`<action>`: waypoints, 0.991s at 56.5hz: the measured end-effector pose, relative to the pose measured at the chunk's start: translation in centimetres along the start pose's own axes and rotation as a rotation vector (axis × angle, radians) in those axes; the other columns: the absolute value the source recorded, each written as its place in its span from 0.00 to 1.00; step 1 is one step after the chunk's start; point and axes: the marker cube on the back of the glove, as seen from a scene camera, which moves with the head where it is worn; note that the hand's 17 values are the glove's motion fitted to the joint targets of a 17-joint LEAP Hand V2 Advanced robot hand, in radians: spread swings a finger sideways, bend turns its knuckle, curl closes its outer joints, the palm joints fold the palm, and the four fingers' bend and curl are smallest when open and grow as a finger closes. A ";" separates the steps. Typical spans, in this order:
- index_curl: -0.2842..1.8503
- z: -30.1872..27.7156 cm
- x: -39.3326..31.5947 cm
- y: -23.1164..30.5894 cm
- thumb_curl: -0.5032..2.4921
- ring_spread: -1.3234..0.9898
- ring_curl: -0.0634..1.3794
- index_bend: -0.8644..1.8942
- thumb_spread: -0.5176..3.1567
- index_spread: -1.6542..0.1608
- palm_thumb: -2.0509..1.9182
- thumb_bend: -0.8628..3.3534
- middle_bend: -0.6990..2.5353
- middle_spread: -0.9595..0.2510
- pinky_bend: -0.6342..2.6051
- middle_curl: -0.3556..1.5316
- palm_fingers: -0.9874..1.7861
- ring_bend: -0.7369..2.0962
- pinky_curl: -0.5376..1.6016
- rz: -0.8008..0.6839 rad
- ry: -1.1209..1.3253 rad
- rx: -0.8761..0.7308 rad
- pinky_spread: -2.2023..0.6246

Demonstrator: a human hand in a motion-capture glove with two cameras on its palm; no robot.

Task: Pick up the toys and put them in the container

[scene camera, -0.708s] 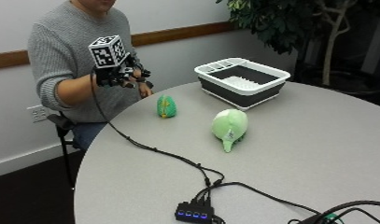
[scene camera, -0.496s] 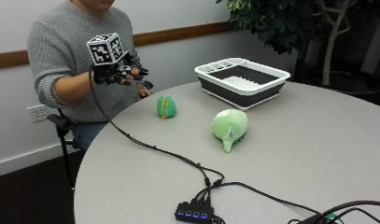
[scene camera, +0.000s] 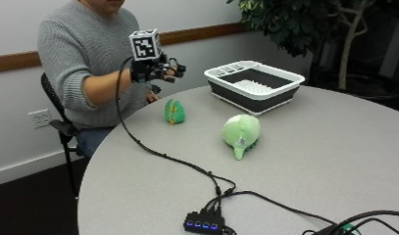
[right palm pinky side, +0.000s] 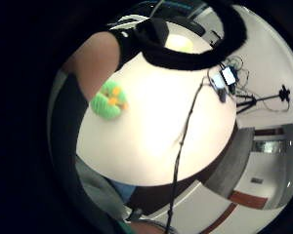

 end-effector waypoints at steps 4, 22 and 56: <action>0.27 -0.1 0.5 -2.5 0.21 0.51 0.17 0.40 0.51 0.72 0.50 0.20 0.27 0.67 0.44 0.29 0.36 0.37 0.39 -0.078 0.105 0.007 0.80; 0.28 6.0 1.3 -3.1 0.22 0.50 0.21 0.37 0.52 0.72 0.51 0.20 0.29 0.65 0.45 0.33 0.37 0.40 0.40 0.071 0.009 -0.152 0.79; 0.28 5.9 3.8 -4.3 0.27 0.40 0.28 0.42 0.55 0.72 0.58 0.23 0.47 0.61 0.35 0.45 0.57 0.55 0.36 0.147 0.069 -0.091 0.78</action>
